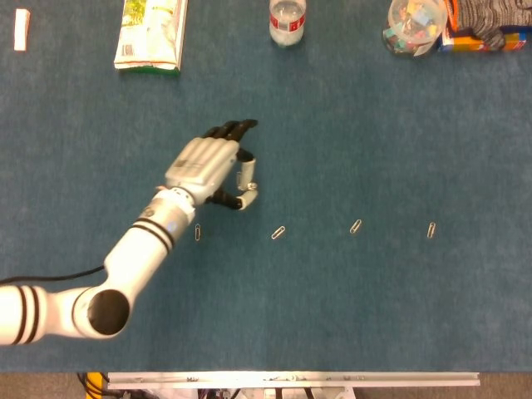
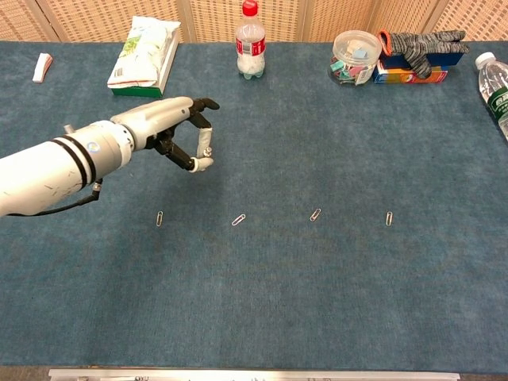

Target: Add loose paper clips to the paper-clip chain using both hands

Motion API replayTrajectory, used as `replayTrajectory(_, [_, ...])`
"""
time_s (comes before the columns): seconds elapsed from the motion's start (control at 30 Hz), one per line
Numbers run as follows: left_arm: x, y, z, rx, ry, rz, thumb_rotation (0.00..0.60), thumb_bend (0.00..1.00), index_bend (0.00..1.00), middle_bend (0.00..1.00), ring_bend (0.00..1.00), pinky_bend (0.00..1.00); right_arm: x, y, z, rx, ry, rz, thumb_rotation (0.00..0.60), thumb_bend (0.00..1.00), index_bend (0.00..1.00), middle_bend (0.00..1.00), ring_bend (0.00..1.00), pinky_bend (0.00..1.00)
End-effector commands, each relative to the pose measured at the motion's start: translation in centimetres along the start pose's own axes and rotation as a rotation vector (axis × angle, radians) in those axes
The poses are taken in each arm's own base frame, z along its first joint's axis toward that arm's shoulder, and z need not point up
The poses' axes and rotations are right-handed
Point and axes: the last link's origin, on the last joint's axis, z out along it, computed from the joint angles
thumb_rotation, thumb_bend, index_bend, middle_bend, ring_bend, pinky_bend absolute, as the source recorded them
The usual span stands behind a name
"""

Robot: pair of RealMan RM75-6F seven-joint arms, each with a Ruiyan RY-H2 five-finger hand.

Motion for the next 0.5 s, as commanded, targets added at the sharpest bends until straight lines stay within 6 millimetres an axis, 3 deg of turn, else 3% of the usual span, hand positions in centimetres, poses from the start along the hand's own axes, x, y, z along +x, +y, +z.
replayTrajectory(0.03, [-0.2,0.9,1.0,-0.011,-0.009,0.014,0.600,0.34,0.63,0.06,0.00,0.09,0.2,0.2,0.0,-0.008,0.013,-0.005,0.600,0.00,0.15,0.16,0.06,0.37])
replayTrajectory(0.5, [-0.4,4.3,4.3,-0.058,-0.015,0.105,0.600,0.34,0.63,0.06,0.00,0.09,0.9,0.8,0.0,-0.030,0.041,0.005,0.600,0.00,0.15,0.16,0.06,0.37])
